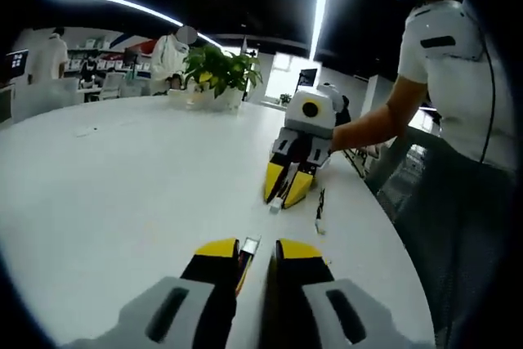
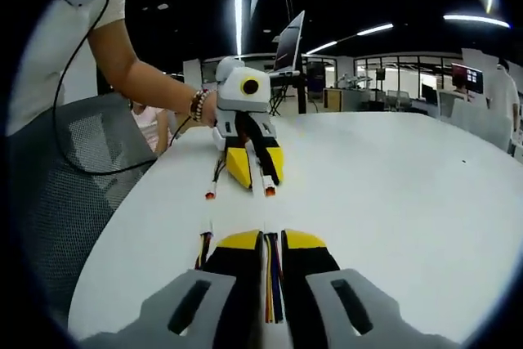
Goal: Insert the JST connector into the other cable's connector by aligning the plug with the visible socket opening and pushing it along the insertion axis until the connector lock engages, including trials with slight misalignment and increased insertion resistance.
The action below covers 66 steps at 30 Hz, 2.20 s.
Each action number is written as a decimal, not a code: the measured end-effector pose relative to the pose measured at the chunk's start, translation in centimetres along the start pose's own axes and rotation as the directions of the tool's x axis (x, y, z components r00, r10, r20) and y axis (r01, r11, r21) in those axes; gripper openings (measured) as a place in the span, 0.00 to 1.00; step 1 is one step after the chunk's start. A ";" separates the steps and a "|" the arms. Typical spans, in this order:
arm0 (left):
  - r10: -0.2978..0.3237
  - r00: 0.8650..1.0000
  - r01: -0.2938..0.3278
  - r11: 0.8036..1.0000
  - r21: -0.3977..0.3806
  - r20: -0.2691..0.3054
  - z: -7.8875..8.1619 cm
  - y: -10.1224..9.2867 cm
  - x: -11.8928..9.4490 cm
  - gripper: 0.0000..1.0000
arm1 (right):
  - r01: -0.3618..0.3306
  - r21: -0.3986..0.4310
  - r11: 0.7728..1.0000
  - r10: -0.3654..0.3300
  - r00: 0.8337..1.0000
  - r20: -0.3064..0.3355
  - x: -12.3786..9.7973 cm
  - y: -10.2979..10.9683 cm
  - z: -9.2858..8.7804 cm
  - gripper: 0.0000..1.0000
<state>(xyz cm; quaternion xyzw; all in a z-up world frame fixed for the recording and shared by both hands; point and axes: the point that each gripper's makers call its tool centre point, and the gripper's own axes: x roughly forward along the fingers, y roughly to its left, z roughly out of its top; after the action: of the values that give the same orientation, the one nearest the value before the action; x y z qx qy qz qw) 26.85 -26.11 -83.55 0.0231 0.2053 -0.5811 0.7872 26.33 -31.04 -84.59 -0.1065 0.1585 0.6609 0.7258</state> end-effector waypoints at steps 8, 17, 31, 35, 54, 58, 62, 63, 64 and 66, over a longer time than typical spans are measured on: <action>-0.018 1.000 0.019 0.999 0.032 -0.014 0.1 -0.7 0.5 0.02 | -0.013 -0.034 0.999 0.012 1.000 -0.013 -0.1 0.3 0.1 0.05; -0.044 0.998 0.048 0.993 0.111 -0.043 0.4 -1.7 0.1 0.00 | -0.044 -0.055 0.998 0.045 0.999 0.021 -0.4 1.1 2.4 0.05; -0.086 0.995 0.095 0.979 0.179 -0.057 2.0 -2.7 0.4 0.00 | -0.095 -0.124 0.988 0.094 0.995 -0.019 0.6 2.3 3.0 0.05; -0.084 0.994 0.096 0.976 0.193 -0.068 2.1 -2.6 0.6 0.00 | -0.104 -0.139 0.985 0.099 0.994 -0.042 0.9 2.4 2.7 0.04; -0.103 0.986 0.133 0.959 0.250 -0.128 2.0 -3.3 1.7 0.00 | -0.139 -0.193 0.971 0.110 0.982 -0.152 1.4 2.5 2.1 0.04; -0.097 0.989 0.124 0.957 0.261 -0.113 2.5 -3.3 1.9 0.00 | -0.131 -0.197 0.972 0.104 0.984 -0.142 1.3 2.3 2.4 0.04; -0.101 0.987 0.130 0.959 0.250 -0.123 2.3 -3.3 1.9 0.00 | -0.133 -0.199 0.971 0.105 0.983 -0.147 1.4 2.4 2.2 0.04; -0.090 0.990 0.116 0.960 0.253 -0.112 2.5 -3.2 1.9 0.01 | -0.127 -0.197 0.972 0.098 0.983 -0.154 1.3 2.3 2.1 0.04; -0.080 0.991 0.104 0.964 0.243 -0.104 2.7 -3.0 1.8 0.05 | -0.126 -0.197 0.972 0.096 0.983 -0.155 1.2 2.2 2.0 0.04; -0.048 0.993 0.072 0.968 0.239 -0.105 2.7 -2.5 1.7 0.19 | -0.119 -0.192 0.974 0.089 0.984 -0.156 1.0 1.9 1.8 0.04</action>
<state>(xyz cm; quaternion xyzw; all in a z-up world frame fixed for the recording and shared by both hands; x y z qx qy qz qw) 25.74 -29.17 -81.14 0.1415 0.1721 -0.6236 0.7493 24.69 -29.27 -83.19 -0.2189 0.1495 0.7011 0.6620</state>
